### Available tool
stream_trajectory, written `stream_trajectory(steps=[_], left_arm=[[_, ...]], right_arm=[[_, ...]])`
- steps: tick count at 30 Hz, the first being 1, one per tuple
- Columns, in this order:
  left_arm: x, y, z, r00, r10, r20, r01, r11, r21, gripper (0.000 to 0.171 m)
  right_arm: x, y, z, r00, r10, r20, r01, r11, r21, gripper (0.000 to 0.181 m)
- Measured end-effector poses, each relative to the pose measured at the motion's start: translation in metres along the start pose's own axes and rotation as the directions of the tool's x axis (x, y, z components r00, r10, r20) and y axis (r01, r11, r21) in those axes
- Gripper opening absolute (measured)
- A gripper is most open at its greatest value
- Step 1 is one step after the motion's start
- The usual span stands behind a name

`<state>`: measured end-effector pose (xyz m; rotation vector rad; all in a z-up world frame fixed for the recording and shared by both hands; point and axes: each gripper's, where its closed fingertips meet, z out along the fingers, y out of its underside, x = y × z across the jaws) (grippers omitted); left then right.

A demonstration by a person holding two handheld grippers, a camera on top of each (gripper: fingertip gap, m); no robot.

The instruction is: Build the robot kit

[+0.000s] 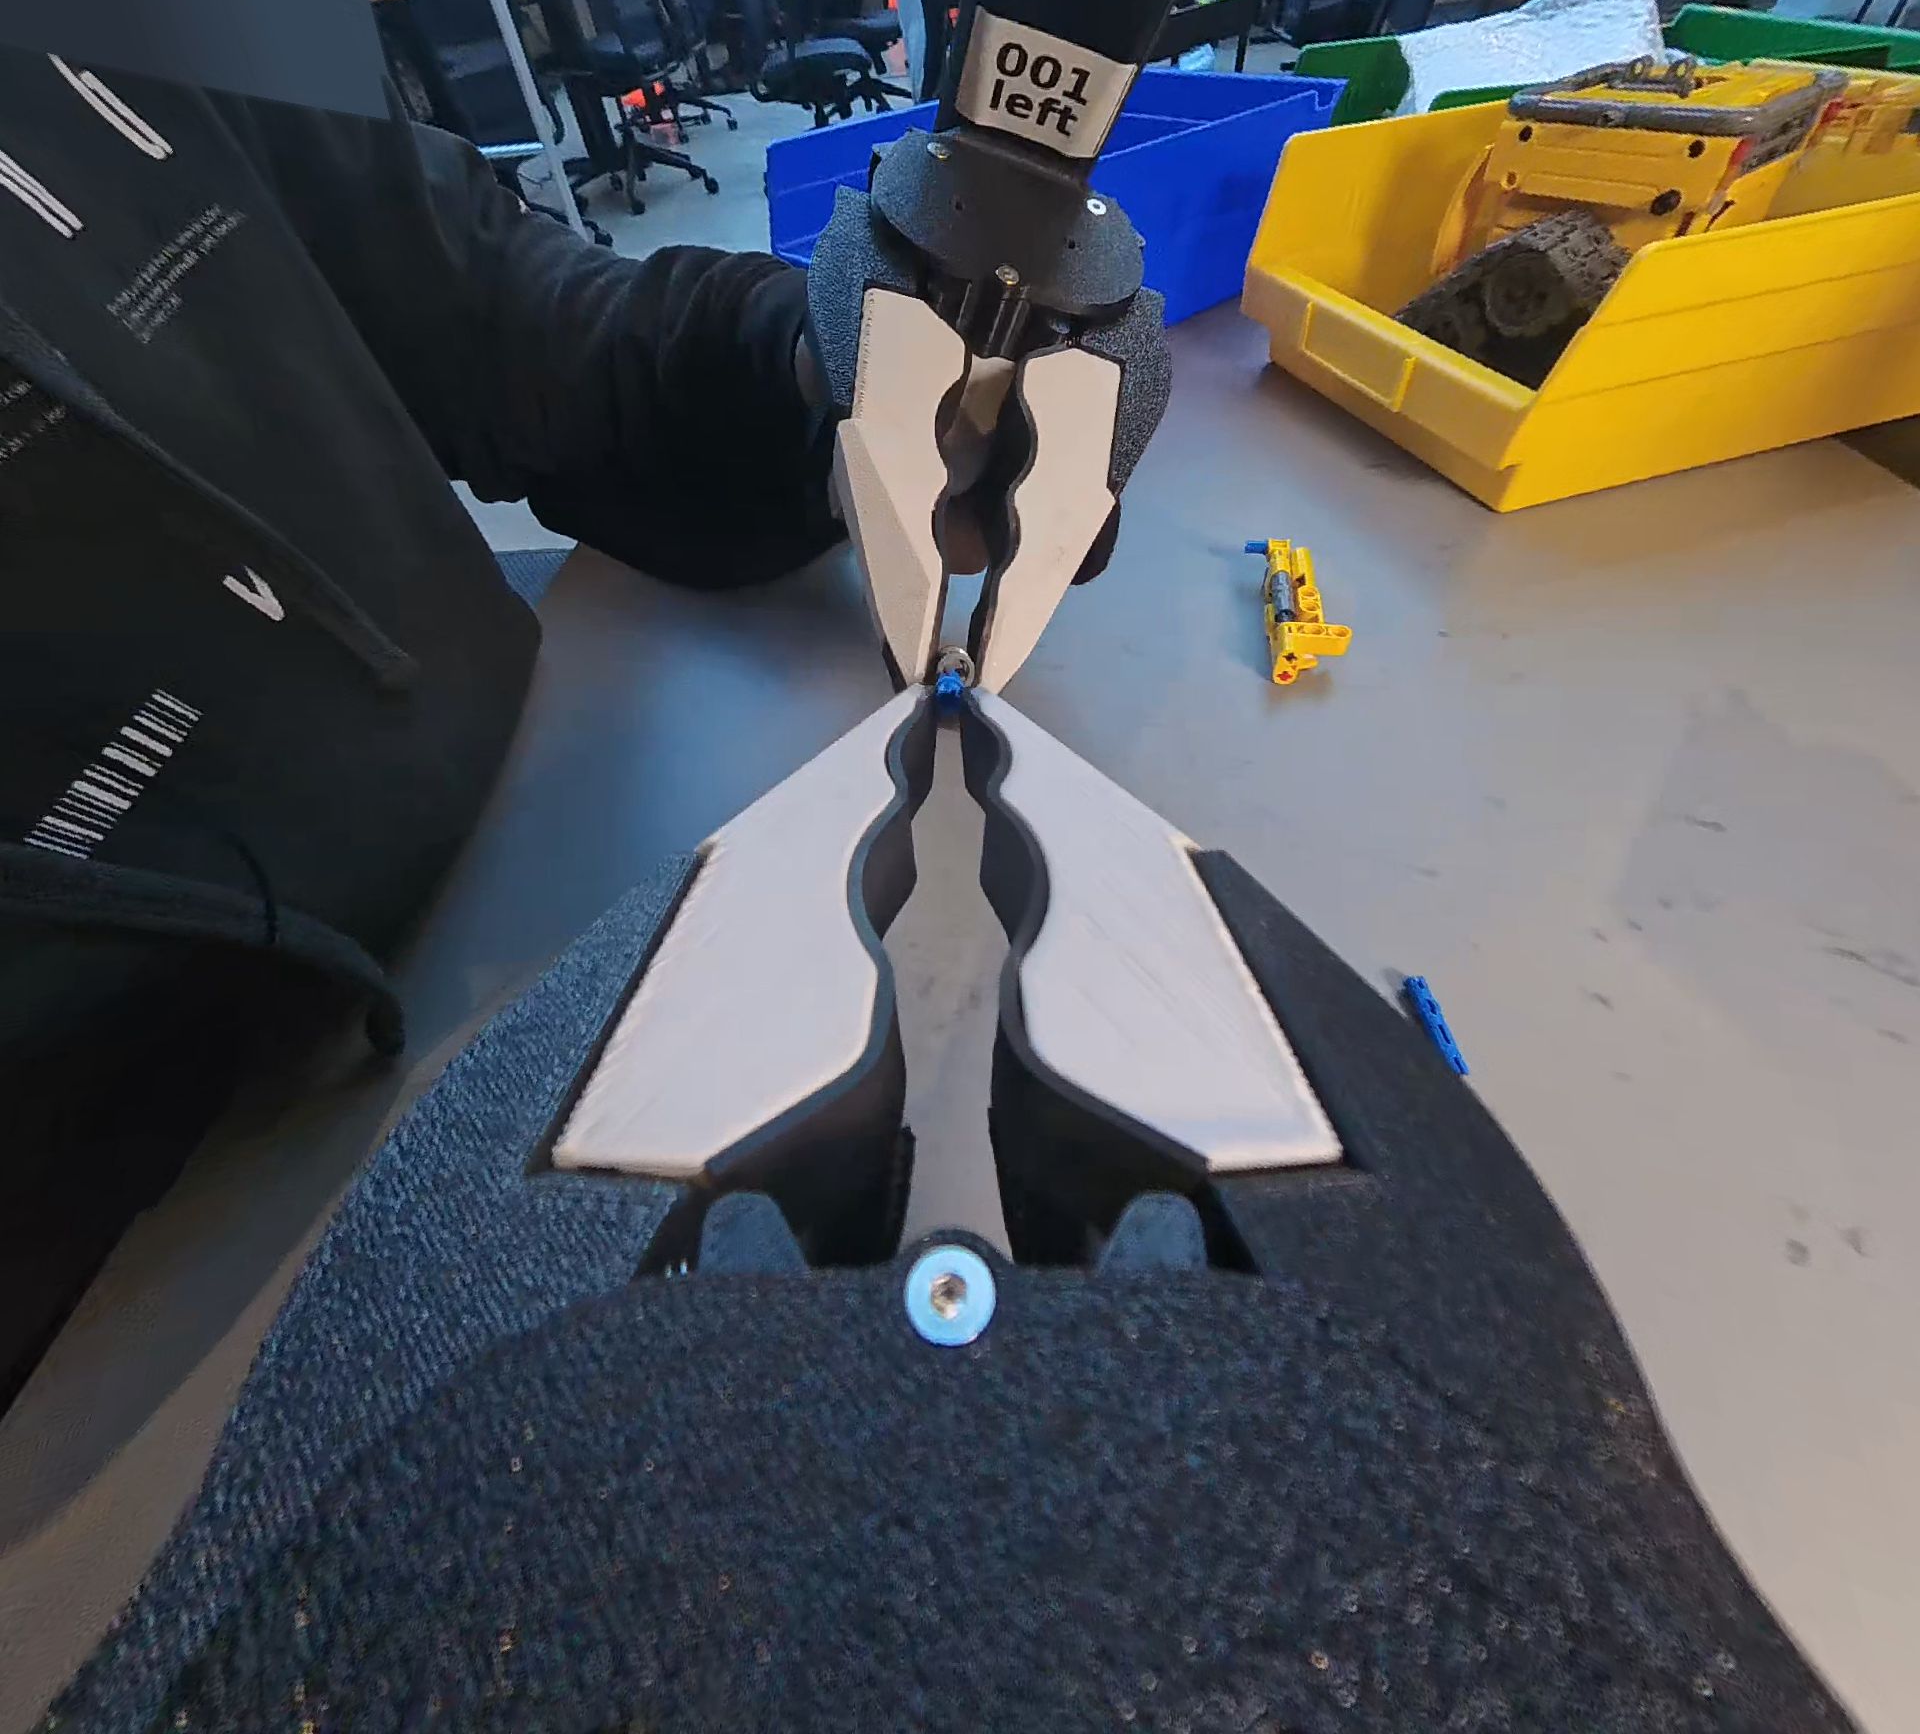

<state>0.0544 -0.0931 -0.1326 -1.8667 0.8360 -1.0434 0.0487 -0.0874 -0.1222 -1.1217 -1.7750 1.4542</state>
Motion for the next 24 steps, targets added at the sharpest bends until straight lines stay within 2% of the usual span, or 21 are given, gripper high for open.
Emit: stream_trajectory(steps=[13,24], left_arm=[[0.006,0.007,0.005,0.994,0.108,0.007,-0.108,0.993,-0.046,0.006],[0.030,0.003,0.007,0.984,0.025,-0.178,-0.022,1.000,0.018,0.006]], right_arm=[[-0.008,0.003,0.001,0.999,-0.050,0.017,0.051,0.997,-0.052,0.004],[-0.029,-0.003,-0.002,0.980,-0.180,0.080,0.184,0.982,-0.047,0.004]])
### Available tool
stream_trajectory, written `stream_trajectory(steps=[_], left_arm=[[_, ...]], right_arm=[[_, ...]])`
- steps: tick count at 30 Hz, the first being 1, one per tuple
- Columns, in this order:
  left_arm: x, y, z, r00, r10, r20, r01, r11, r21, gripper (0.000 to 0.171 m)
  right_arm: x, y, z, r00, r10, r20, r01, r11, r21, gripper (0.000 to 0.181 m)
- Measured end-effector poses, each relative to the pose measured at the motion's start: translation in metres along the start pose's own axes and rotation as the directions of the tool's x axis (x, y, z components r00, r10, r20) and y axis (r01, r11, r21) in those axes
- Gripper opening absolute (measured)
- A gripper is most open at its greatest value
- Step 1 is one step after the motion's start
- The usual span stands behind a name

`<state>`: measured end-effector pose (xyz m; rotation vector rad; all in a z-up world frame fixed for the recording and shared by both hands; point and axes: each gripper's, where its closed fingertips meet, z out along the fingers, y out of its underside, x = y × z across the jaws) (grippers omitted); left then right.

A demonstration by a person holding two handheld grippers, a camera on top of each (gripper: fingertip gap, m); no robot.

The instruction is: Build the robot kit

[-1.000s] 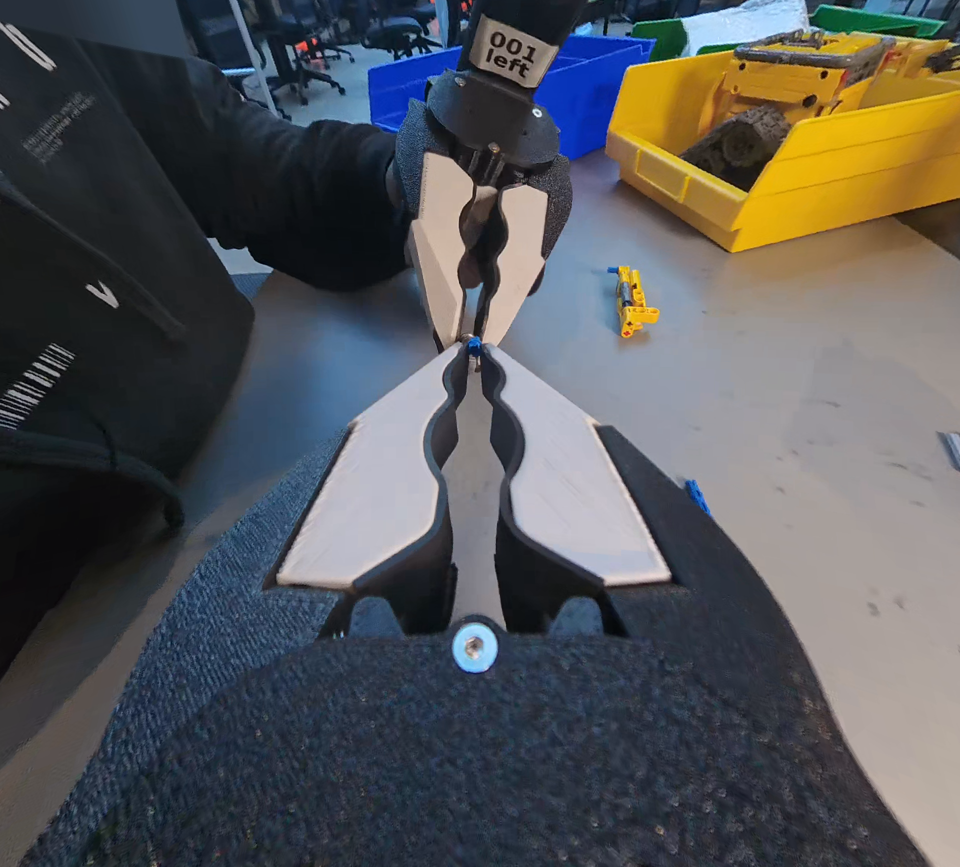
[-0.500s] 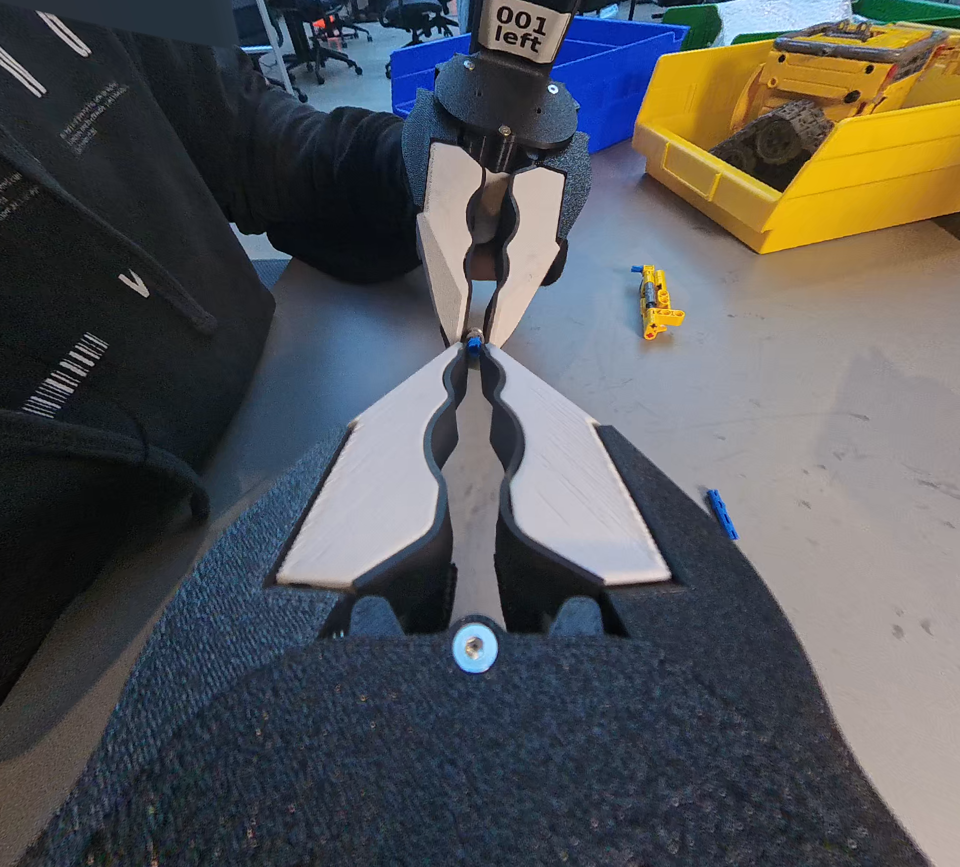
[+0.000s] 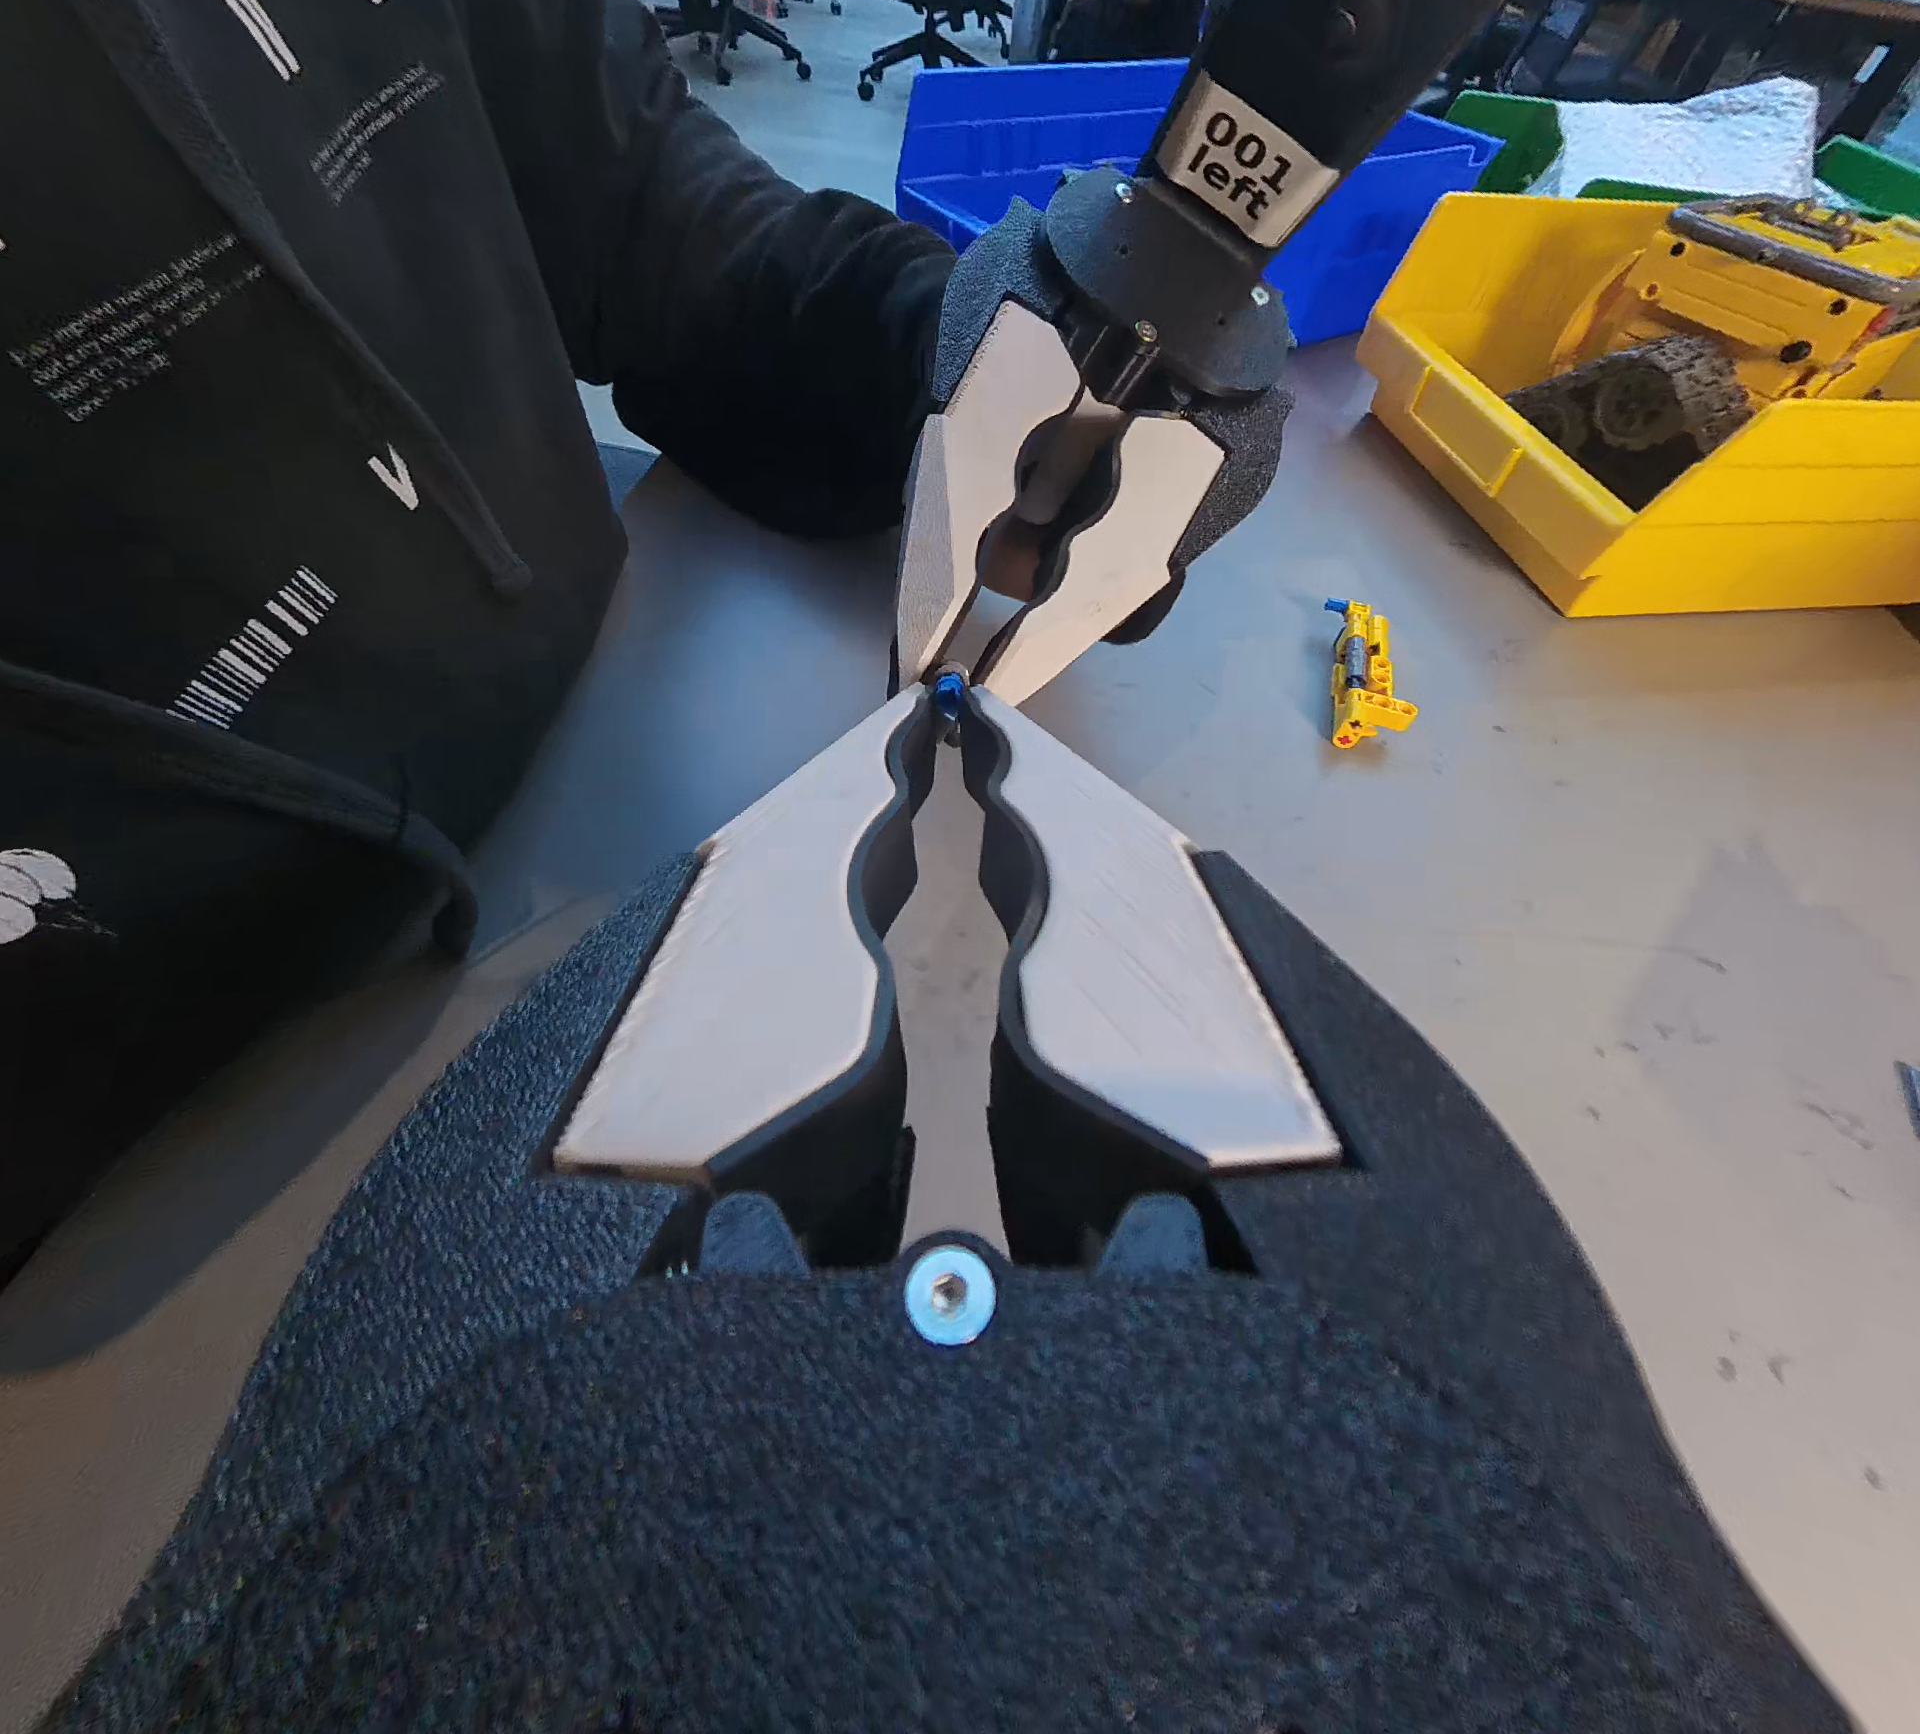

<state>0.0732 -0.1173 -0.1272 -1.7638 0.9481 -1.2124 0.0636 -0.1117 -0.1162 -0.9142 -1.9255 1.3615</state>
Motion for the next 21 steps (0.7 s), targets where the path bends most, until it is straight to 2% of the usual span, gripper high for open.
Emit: stream_trajectory(steps=[5,14,18,21], left_arm=[[-0.007,0.009,0.003,0.998,0.019,0.056,-0.016,0.998,-0.064,0.006],[-0.026,0.032,0.011,0.972,0.107,0.211,-0.052,0.966,-0.252,0.005],[-0.034,0.048,0.014,0.944,0.192,0.269,-0.076,0.919,-0.388,0.005],[-0.038,0.054,0.014,0.936,0.198,0.292,-0.059,0.905,-0.422,0.005]], right_arm=[[0.000,0.009,0.003,1.000,-0.007,-0.017,0.005,0.996,-0.085,0.004],[0.005,0.039,0.008,0.998,0.039,-0.047,-0.050,0.962,-0.267,0.004],[0.004,0.058,0.012,0.998,-0.020,-0.061,-0.006,0.917,-0.398,0.003],[0.006,0.065,0.014,0.995,-0.069,-0.070,0.031,0.897,-0.441,0.003]])
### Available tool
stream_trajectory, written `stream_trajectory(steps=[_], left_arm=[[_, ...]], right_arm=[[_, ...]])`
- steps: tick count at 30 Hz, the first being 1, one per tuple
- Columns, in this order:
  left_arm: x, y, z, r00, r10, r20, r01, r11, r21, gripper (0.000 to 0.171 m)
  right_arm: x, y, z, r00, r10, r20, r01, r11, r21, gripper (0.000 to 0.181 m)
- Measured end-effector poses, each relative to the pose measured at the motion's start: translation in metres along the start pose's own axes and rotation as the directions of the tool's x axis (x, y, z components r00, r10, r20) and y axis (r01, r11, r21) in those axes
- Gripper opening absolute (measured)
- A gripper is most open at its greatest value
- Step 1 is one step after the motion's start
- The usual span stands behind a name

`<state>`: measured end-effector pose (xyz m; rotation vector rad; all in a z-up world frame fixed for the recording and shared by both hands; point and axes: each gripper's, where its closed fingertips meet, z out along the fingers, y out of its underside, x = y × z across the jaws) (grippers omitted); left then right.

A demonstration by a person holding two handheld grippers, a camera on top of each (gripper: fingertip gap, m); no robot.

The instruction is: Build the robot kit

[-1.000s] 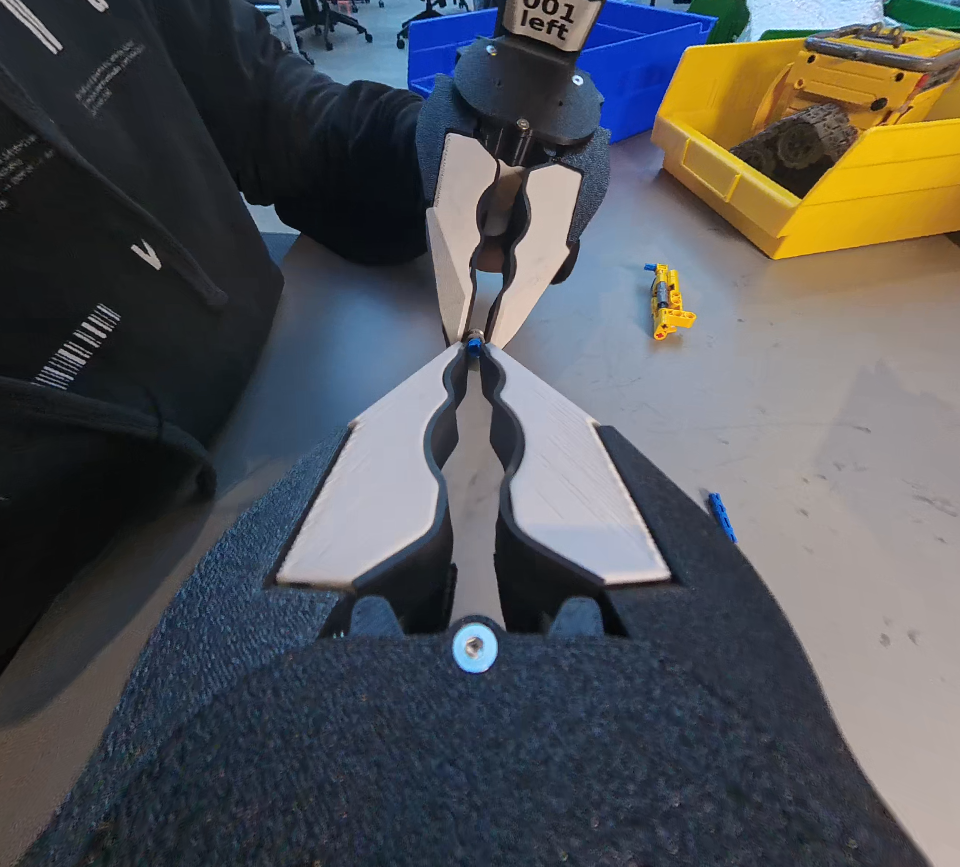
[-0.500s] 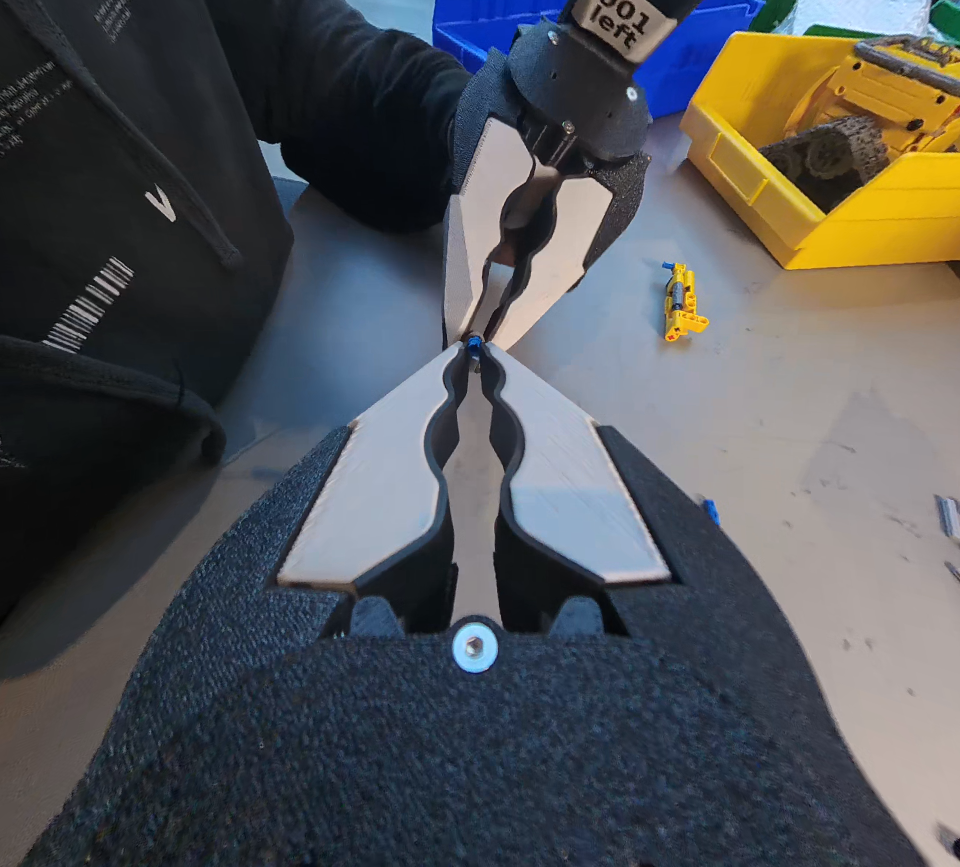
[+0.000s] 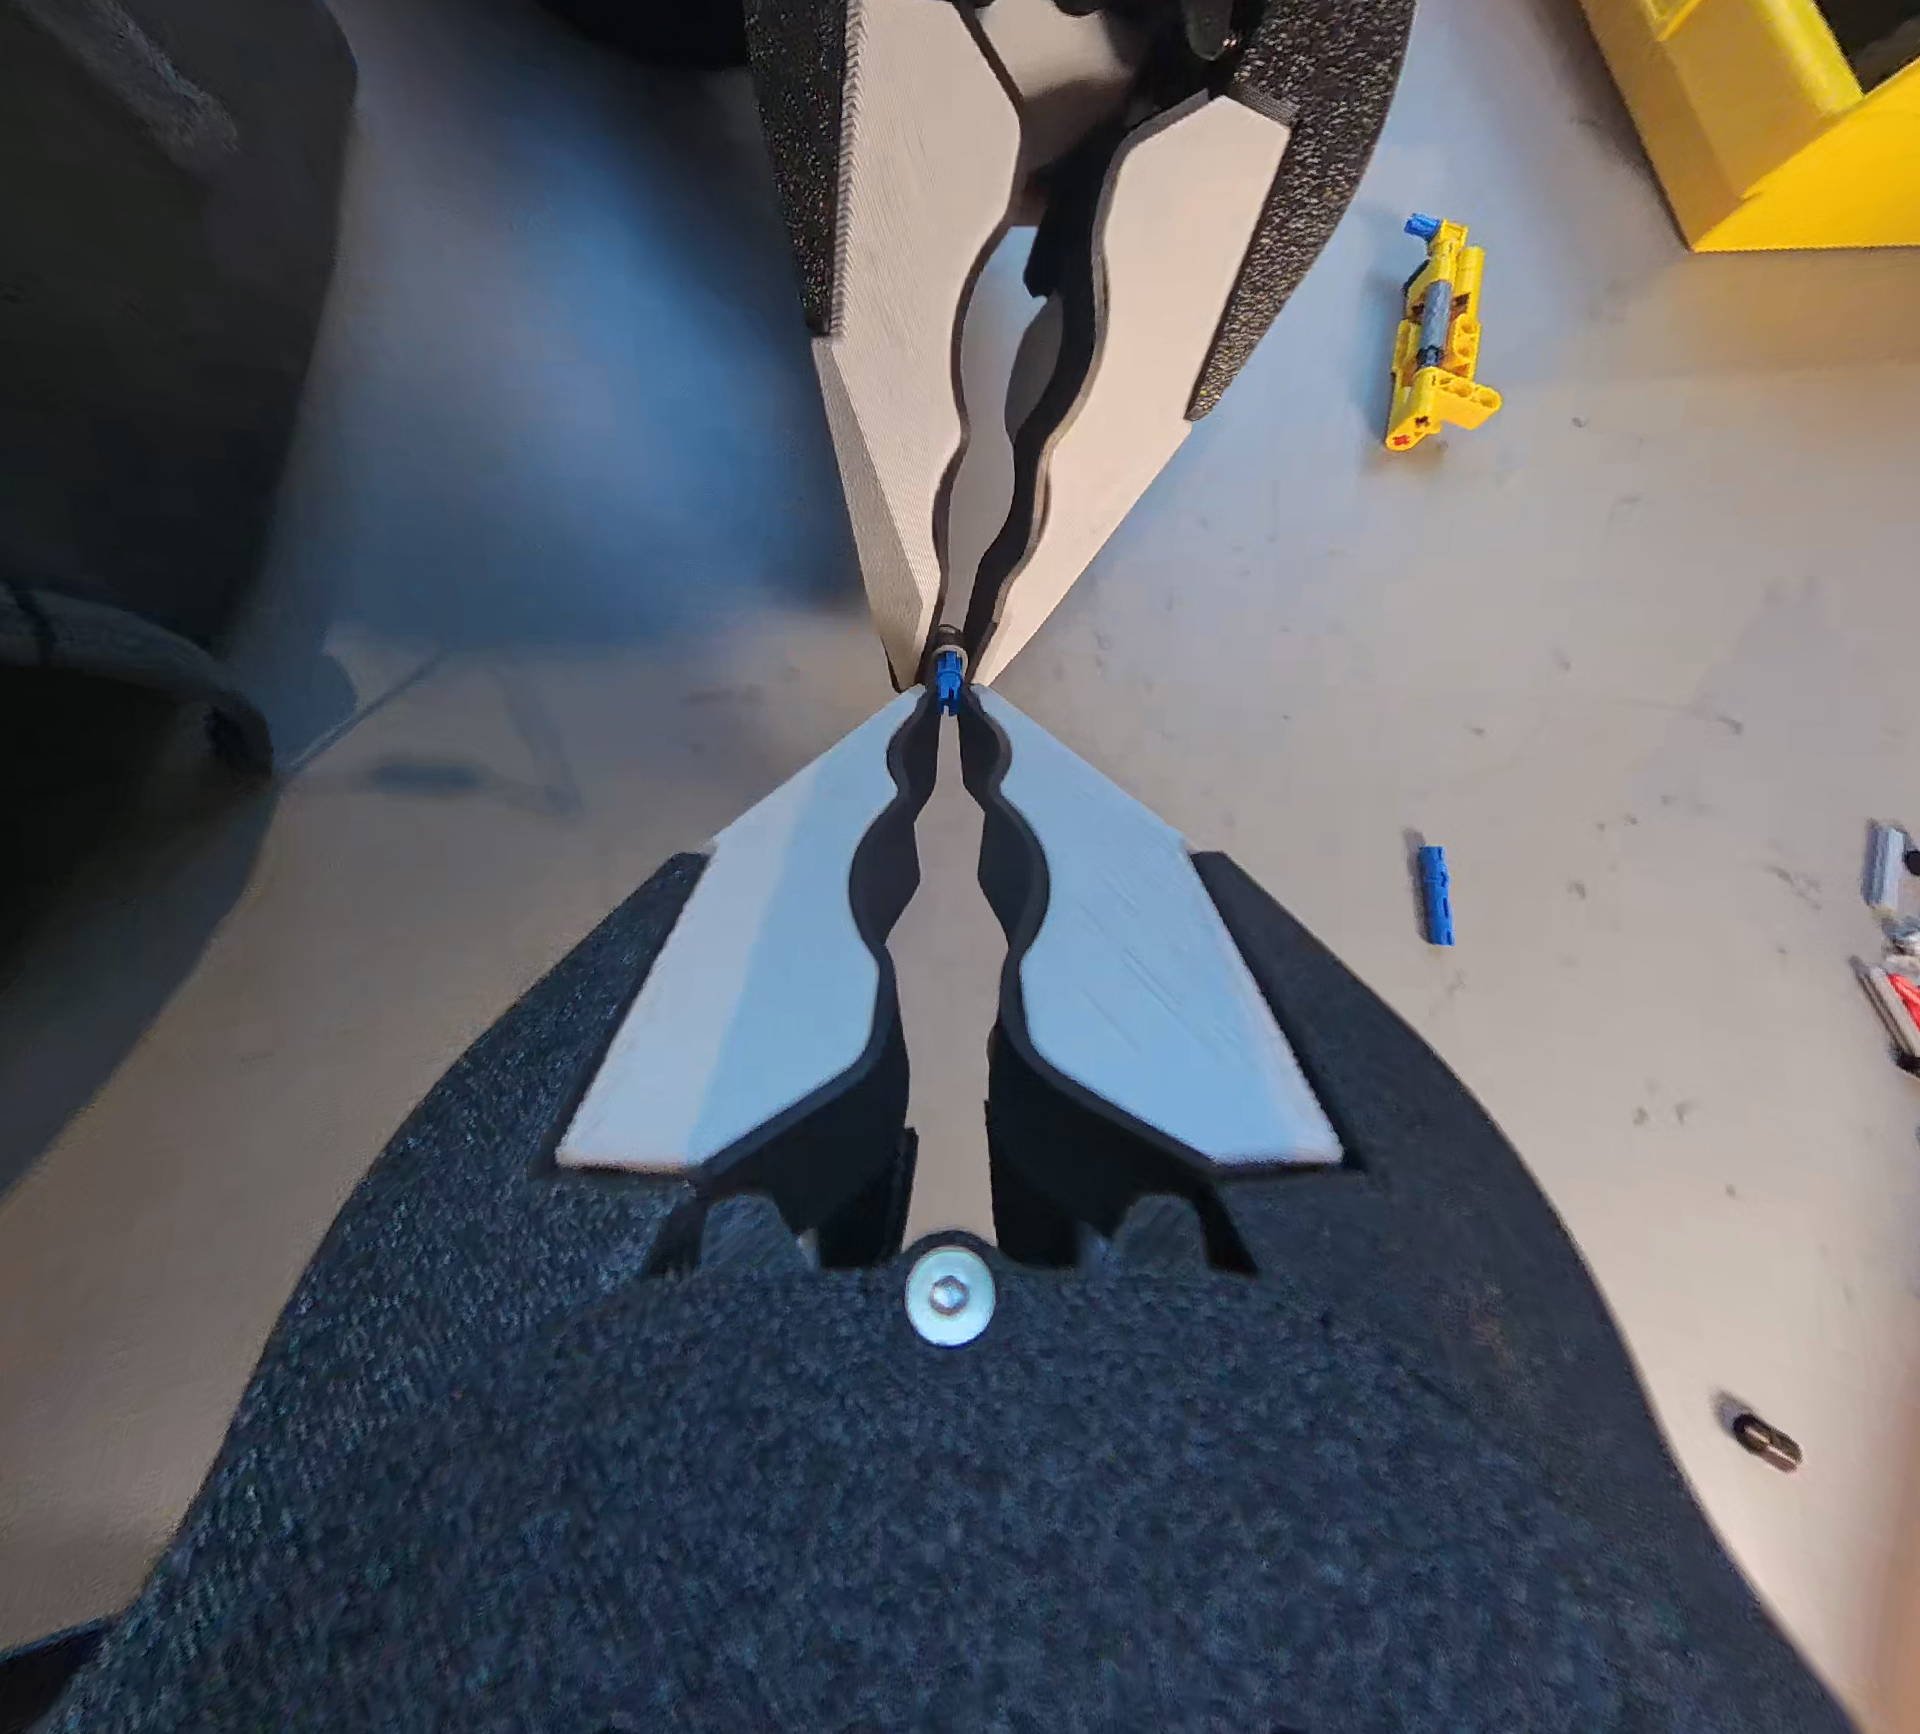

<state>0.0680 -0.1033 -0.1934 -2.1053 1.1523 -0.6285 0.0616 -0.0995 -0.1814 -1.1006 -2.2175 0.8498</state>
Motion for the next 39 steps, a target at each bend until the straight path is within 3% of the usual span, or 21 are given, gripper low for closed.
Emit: stream_trajectory(steps=[9,17,19,21,23,26,33,39], left_arm=[[-0.003,0.016,0.009,0.998,0.041,0.054,-0.034,0.991,-0.131,0.003],[-0.006,0.017,0.008,0.999,0.027,0.043,-0.022,0.994,-0.110,0.005],[-0.012,0.013,0.003,0.998,0.031,0.054,-0.028,0.999,-0.046,0.007],[-0.017,-0.008,-0.016,0.999,-0.017,0.039,0.012,0.993,0.115,0.009],[-0.023,-0.029,-0.041,0.996,-0.090,0.003,0.086,0.955,0.284,0.019],[-0.018,-0.053,-0.066,0.984,-0.138,-0.113,0.174,0.870,0.460,0.018],[-0.010,-0.079,-0.095,0.969,-0.123,-0.216,0.234,0.746,0.624,0.005],[-0.011,-0.082,-0.102,0.940,-0.147,-0.307,0.321,0.680,0.659,0.007]], right_arm=[[-0.003,0.010,0.016,1.000,-0.001,0.019,0.001,0.999,-0.040,0.003],[-0.002,0.010,0.019,0.999,0.046,0.027,-0.046,0.999,-0.016,0.003],[0.004,0.010,0.018,0.998,0.056,0.012,-0.056,0.998,0.019,0.003],[0.016,-0.005,0.003,0.993,0.118,0.012,-0.119,0.981,0.154,0.003],[0.028,-0.028,-0.023,0.986,0.164,0.016,-0.159,0.925,0.346,0.004],[0.043,-0.057,-0.054,0.976,0.218,0.019,-0.191,0.802,0.567,0.004],[0.045,-0.087,-0.067,0.964,0.265,0.001,-0.181,0.656,0.732,0.004],[0.046,-0.094,-0.067,0.962,0.267,-0.067,-0.126,0.644,0.754,0.004]])
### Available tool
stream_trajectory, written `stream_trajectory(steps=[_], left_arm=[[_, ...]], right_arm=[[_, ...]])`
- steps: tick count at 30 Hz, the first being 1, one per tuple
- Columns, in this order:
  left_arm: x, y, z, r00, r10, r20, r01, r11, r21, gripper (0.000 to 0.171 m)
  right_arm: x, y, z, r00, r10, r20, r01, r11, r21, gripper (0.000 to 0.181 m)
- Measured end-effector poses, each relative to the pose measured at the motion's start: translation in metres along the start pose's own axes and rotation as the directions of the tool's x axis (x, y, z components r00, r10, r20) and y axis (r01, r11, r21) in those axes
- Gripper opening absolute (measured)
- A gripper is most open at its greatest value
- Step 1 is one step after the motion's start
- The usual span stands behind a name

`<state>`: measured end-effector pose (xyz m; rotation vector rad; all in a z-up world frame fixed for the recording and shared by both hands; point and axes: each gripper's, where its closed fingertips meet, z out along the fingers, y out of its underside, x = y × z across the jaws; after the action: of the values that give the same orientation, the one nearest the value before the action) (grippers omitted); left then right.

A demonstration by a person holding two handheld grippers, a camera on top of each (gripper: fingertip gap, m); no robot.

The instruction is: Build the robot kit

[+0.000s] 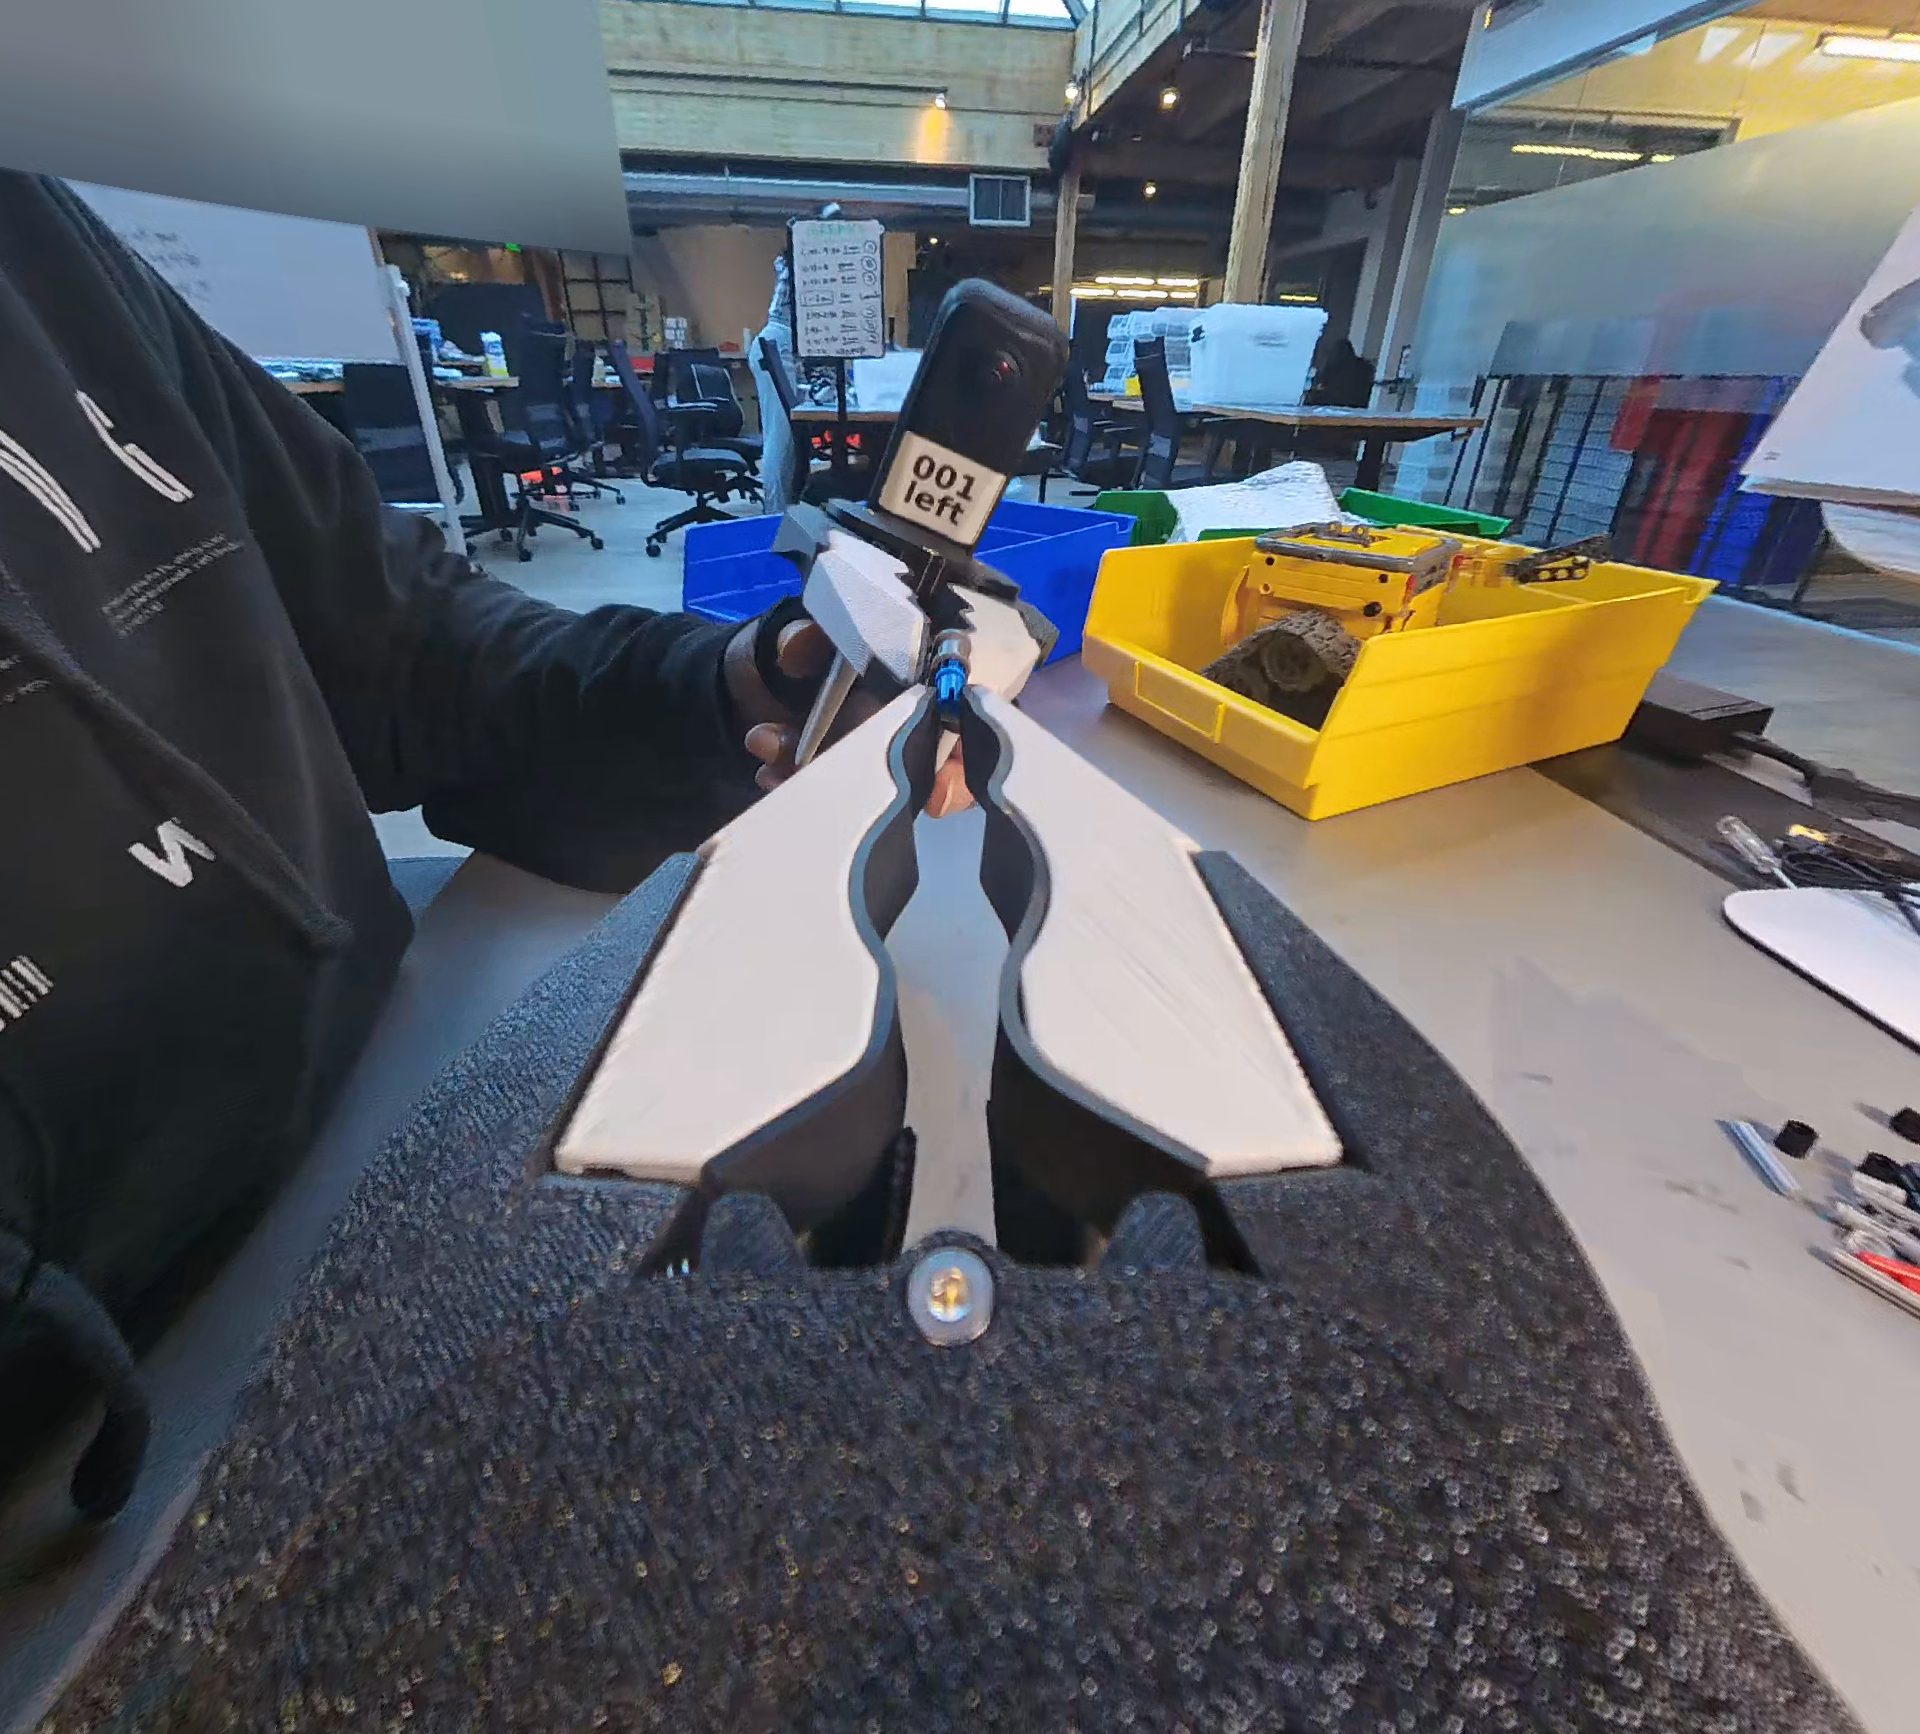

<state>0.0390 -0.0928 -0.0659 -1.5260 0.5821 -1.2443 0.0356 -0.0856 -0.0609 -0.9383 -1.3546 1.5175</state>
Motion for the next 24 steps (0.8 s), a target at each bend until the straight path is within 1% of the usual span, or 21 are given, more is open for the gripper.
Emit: stream_trajectory(steps=[2,4,7,10,13,15,17,20,24], left_arm=[[0.001,-0.004,-0.001,1.000,-0.018,-0.020,0.019,0.999,0.037,0.009],[0.000,-0.008,-0.001,1.000,-0.019,-0.022,0.020,0.998,0.060,0.013],[0.004,-0.011,-0.002,0.999,-0.009,-0.040,0.012,0.997,0.075,0.007],[0.005,-0.010,-0.004,0.999,-0.003,-0.044,0.005,0.998,0.062,0.007],[0.012,-0.002,-0.006,0.990,-0.077,-0.121,0.076,0.997,-0.007,0.007],[0.018,0.006,-0.007,0.974,-0.136,-0.184,0.125,0.990,-0.068,0.006],[0.022,0.015,-0.008,0.958,-0.187,-0.215,0.162,0.978,-0.130,0.006],[0.027,0.032,-0.008,0.931,-0.268,-0.248,0.210,0.949,-0.236,0.006],[0.030,0.052,-0.004,0.905,-0.347,-0.247,0.256,0.906,-0.337,0.006]], right_arm=[[0.001,-0.003,0.001,1.000,0.001,-0.029,0.000,1.000,0.025,0.004],[0.000,-0.006,0.004,0.999,0.035,-0.032,-0.033,0.998,0.053,0.004],[-0.001,-0.009,0.007,0.997,0.063,-0.037,-0.060,0.995,0.075,0.003],[-0.002,-0.007,0.008,0.997,0.072,-0.023,-0.070,0.995,0.066,0.004],[-0.011,-0.001,0.008,0.999,-0.014,0.031,0.014,1.000,-0.006,0.005],[-0.022,0.009,0.006,0.988,-0.106,0.112,0.117,0.988,-0.103,0.006],[-0.028,0.017,0.003,0.966,-0.207,0.158,0.235,0.955,-0.182,0.017],[-0.035,0.022,0.000,0.926,-0.313,0.213,0.360,0.902,-0.239,0.024],[-0.051,0.035,-0.002,0.879,-0.371,0.301,0.454,0.844,-0.285,0.025]])
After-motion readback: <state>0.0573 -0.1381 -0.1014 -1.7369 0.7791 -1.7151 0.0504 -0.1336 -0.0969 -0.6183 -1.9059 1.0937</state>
